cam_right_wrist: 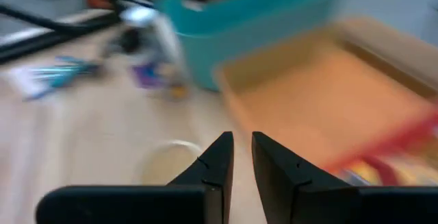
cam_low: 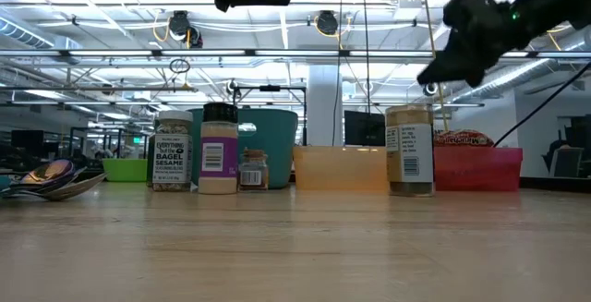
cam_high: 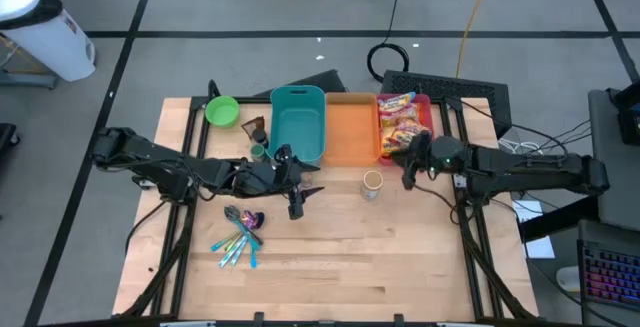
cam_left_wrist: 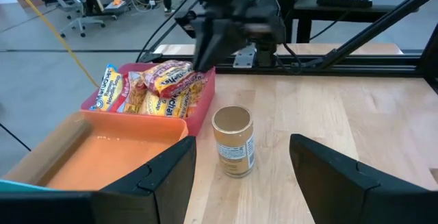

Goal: Pick & Place Food Item
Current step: Put the golden seasoning bottle into the green bin

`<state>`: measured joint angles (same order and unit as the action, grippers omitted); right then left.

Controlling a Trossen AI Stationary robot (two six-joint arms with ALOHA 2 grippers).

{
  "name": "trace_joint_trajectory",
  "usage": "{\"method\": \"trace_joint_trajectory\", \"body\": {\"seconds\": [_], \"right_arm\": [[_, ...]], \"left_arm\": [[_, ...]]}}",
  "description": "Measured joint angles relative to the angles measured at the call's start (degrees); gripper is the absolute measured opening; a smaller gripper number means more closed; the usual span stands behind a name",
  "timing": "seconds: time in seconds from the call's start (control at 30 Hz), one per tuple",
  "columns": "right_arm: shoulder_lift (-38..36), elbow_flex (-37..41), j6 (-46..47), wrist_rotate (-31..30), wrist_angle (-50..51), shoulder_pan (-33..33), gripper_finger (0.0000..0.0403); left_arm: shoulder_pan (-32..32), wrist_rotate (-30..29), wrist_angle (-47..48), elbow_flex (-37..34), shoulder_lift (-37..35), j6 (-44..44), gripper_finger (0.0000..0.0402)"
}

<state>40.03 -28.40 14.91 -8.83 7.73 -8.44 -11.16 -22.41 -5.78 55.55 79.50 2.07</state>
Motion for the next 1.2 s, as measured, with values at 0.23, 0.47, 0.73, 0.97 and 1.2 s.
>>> {"method": "trace_joint_trajectory", "body": {"seconds": [0.23, 0.47, 0.73, 0.97, 1.2], "right_arm": [[1.1, 0.9, -7.8, 2.9, -12.4, 8.5, 0.0055], [1.2, 8.3, -11.3, 3.1, -31.4, 14.0, 0.0123], [1.3, 8.1, -9.8, -0.2, -22.5, 17.5, 0.0223], [1.7, 5.3, -9.5, -13.6, -4.8, 19.1, 0.0273], [5.8, 6.4, -3.7, -13.4, -3.2, 19.1, 0.0307]], "left_arm": [[0.0, 0.0, 0.0, 0.0, 0.0, -0.3, 0.0244], [0.0, 0.0, 0.0, 0.0, 0.0, -0.2, 0.0244], [0.0, 0.0, 0.0, 0.0, 0.0, 0.0, 0.0244], [0.0, 0.0, 0.0, 0.0, 0.0, -0.3, 0.0244], [0.0, 0.0, 0.0, 0.0, 0.0, 0.9, 0.0244]]}}
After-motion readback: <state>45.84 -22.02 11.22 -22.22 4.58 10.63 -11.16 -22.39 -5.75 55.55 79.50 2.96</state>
